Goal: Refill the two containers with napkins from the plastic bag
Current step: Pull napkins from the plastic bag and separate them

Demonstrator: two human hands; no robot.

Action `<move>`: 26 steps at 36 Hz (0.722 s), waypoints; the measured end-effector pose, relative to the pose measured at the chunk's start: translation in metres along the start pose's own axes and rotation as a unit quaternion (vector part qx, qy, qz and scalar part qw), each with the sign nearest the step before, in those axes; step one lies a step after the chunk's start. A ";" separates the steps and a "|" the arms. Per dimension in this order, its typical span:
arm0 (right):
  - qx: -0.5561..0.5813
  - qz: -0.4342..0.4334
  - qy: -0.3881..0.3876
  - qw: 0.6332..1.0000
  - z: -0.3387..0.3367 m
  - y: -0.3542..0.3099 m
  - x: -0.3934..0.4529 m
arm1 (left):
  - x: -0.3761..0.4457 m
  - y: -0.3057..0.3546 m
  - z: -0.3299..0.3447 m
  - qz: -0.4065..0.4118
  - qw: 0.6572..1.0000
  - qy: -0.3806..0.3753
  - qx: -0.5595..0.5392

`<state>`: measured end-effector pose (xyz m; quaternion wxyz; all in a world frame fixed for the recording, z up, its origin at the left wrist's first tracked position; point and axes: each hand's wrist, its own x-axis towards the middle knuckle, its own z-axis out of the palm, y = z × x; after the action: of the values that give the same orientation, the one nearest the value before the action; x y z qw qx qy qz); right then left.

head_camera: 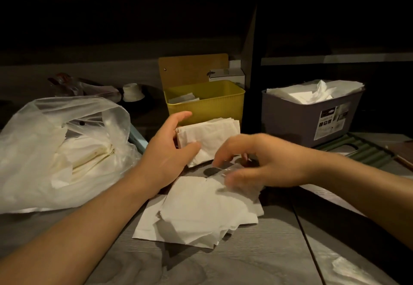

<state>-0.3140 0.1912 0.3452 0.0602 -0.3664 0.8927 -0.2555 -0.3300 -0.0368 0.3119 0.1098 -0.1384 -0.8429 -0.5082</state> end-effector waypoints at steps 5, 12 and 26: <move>-0.046 0.018 -0.090 0.995 0.000 -0.011 0.002 | -0.001 0.000 0.002 -0.007 1.000 -0.006 -0.004; -0.076 0.014 -0.028 0.997 0.002 -0.020 0.004 | -0.002 0.000 0.001 -0.008 1.000 -0.013 -0.019; -0.035 0.122 0.045 0.991 -0.007 -0.008 0.004 | 0.000 0.001 -0.003 -0.040 0.995 -0.018 -0.093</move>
<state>-0.3135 0.1865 0.3556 0.0376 -0.2450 0.9409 -0.2309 -0.3296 -0.0389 0.3138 0.0611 -0.1229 -0.7986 -0.5860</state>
